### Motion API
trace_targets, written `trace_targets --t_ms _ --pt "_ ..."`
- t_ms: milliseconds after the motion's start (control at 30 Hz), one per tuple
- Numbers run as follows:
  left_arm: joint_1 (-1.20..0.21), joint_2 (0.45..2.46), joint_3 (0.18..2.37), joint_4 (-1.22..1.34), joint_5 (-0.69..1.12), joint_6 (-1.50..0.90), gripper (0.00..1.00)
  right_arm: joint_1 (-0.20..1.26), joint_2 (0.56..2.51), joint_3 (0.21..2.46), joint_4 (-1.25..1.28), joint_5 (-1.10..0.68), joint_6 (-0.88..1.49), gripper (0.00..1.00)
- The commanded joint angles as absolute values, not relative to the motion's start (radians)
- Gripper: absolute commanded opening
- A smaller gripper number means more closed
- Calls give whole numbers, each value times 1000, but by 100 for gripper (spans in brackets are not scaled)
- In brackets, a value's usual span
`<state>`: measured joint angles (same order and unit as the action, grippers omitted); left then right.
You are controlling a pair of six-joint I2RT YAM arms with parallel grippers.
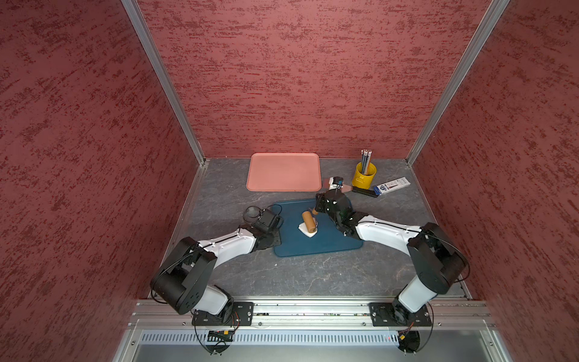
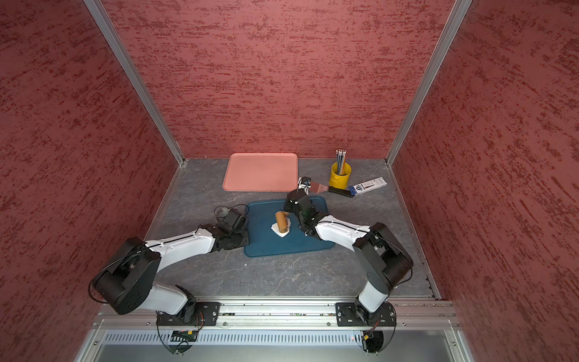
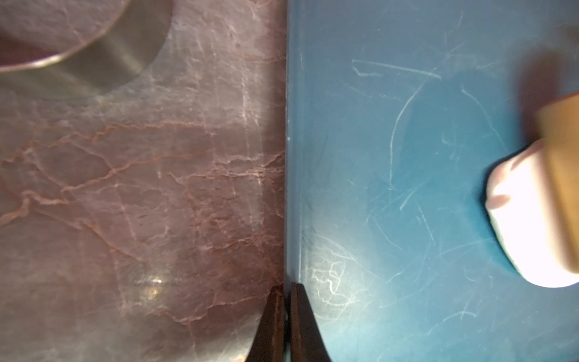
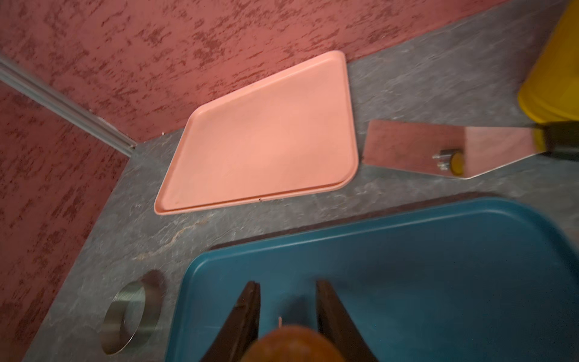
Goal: Roll out the dumpling wrappers from the dough
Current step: Flatten out the dough on the work surface.
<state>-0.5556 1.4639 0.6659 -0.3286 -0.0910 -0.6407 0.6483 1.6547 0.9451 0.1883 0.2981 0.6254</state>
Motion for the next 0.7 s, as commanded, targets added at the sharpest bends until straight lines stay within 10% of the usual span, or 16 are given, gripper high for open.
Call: trace_targets --t_ms 0,667 --pt "-537 1460 663 -369 -191 -660 0 682 1754 863 -186 355 461 0" --pt "-540 1427 649 -404 -238 -699 0 747 1784 804 -186 424 541 0"
